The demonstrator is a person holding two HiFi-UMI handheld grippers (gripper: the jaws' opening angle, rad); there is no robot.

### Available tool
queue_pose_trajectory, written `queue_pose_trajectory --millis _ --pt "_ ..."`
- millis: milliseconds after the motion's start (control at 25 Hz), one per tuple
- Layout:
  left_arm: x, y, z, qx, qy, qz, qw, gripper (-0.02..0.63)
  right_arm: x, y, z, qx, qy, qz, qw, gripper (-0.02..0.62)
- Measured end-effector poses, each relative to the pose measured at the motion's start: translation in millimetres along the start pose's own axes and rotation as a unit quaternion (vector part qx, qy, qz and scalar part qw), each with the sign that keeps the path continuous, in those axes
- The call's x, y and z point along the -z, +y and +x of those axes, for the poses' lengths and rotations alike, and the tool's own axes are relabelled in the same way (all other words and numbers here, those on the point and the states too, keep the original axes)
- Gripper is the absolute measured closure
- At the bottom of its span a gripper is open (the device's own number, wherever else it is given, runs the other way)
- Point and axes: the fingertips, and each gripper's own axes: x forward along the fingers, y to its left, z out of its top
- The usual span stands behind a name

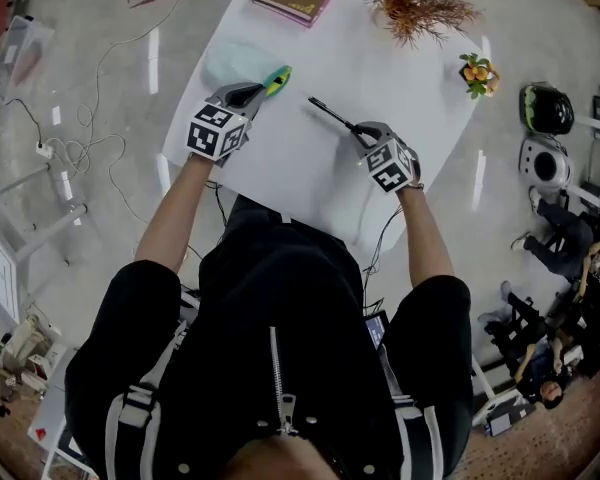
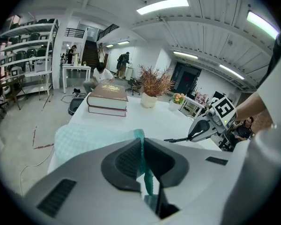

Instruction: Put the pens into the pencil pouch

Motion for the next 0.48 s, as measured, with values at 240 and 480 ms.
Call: queue_pose_trajectory --millis 240,480 --pt "0.8 -1.4 2.4 -0.002 0.002 -0.001 1.0000 0.568 -10.8 -3.4 -16.6 0.005 -0.009 0.006 1.000 0.534" --pt "-0.6 -2.0 2.8 -0.002 -0.002 -0.004 1.0000 0.568 -32.1 0.5 -6.7 -0.006 -0.017 0.018 1.000 0.534"
